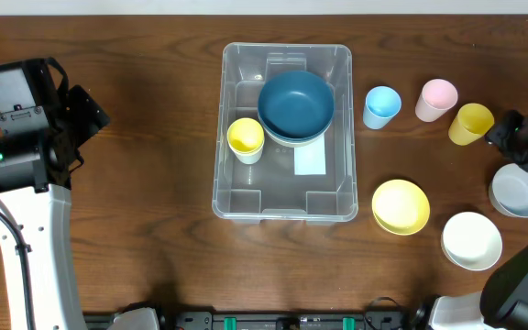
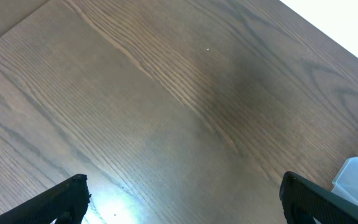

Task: Pack container
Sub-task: 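Move the right gripper to the second yellow cup at the right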

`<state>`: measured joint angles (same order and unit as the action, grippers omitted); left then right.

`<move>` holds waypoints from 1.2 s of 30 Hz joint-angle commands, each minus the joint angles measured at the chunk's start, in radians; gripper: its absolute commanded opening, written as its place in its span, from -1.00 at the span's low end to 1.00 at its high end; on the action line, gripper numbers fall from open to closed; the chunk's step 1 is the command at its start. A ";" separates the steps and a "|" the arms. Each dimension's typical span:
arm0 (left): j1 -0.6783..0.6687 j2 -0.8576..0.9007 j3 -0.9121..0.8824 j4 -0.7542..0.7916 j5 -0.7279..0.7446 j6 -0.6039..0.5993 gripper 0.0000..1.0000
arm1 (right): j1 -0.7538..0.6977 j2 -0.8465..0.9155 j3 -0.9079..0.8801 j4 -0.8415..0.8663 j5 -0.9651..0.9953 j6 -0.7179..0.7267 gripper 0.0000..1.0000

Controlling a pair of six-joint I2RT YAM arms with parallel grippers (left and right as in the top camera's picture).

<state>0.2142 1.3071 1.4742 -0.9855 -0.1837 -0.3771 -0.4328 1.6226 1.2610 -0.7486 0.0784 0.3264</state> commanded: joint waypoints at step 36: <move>0.005 0.006 0.011 -0.001 -0.011 -0.001 0.96 | 0.002 0.159 -0.161 0.413 -0.140 0.100 -0.78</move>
<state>0.2146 1.3071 1.4742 -0.9855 -0.1841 -0.3771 -0.4328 1.8084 1.0950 -0.3298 -0.0475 0.4248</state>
